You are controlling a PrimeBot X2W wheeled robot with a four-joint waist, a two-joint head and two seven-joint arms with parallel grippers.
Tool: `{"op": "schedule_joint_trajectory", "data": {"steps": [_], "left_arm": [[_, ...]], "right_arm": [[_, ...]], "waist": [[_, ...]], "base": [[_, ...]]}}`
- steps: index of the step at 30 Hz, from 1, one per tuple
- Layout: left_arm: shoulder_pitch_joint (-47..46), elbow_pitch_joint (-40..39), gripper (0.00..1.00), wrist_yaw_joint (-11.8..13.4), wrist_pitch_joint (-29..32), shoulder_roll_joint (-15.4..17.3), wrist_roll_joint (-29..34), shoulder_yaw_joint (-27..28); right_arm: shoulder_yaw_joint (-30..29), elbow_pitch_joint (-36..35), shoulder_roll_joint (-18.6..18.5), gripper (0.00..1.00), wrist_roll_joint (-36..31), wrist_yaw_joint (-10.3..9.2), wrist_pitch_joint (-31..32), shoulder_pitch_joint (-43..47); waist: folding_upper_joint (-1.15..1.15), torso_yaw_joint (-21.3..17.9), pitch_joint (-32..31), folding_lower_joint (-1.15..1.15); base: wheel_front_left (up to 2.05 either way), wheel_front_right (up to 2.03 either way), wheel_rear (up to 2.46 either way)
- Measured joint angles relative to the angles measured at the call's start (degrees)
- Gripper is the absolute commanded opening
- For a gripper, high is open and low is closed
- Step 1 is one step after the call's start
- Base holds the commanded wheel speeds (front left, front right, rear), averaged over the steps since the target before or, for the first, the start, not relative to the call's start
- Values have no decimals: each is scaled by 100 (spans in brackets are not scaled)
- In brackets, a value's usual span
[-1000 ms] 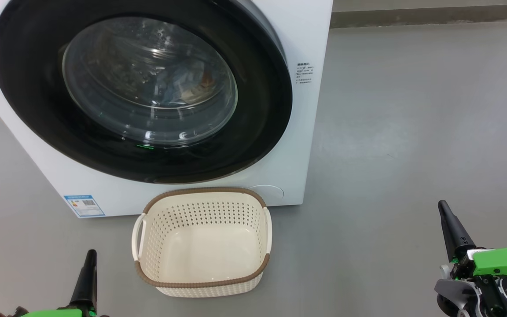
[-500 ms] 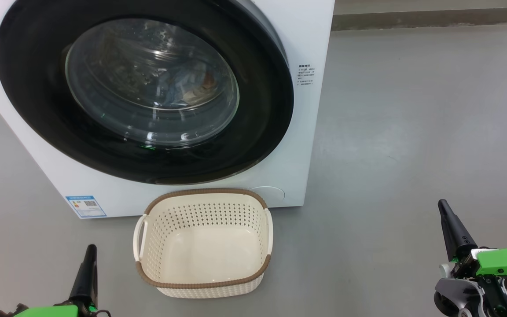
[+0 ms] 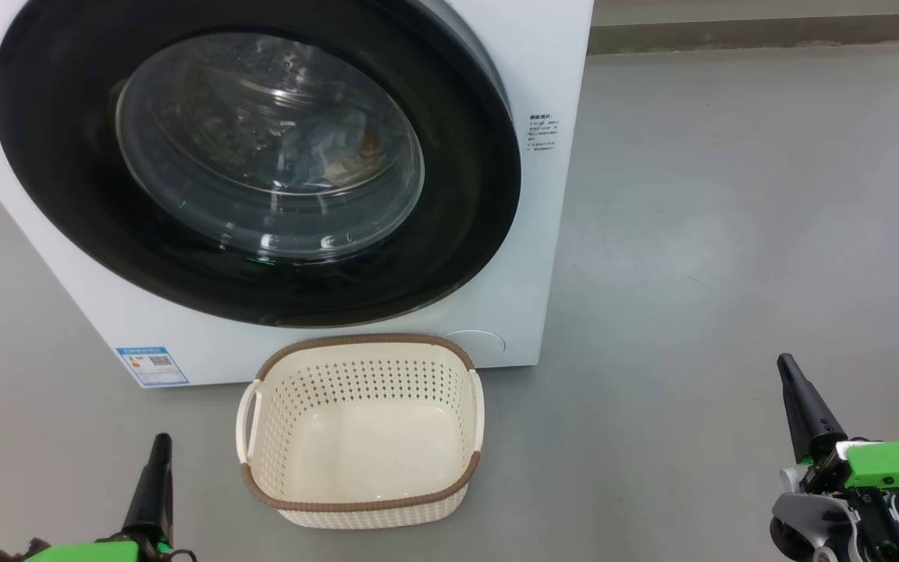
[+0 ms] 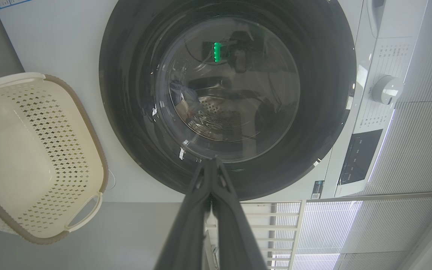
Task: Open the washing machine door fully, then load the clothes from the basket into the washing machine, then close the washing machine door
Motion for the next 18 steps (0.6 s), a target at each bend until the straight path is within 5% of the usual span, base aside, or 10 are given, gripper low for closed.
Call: {"op": "schedule_joint_trajectory", "data": {"steps": [18], "left_arm": [[0, 0, 0, 0, 0, 0, 0, 1]], "right_arm": [[-37, 0, 4, 0, 0, 0, 1, 0]], "waist": [[0, 0, 0, 0]], "base": [[0, 0, 0]]}}
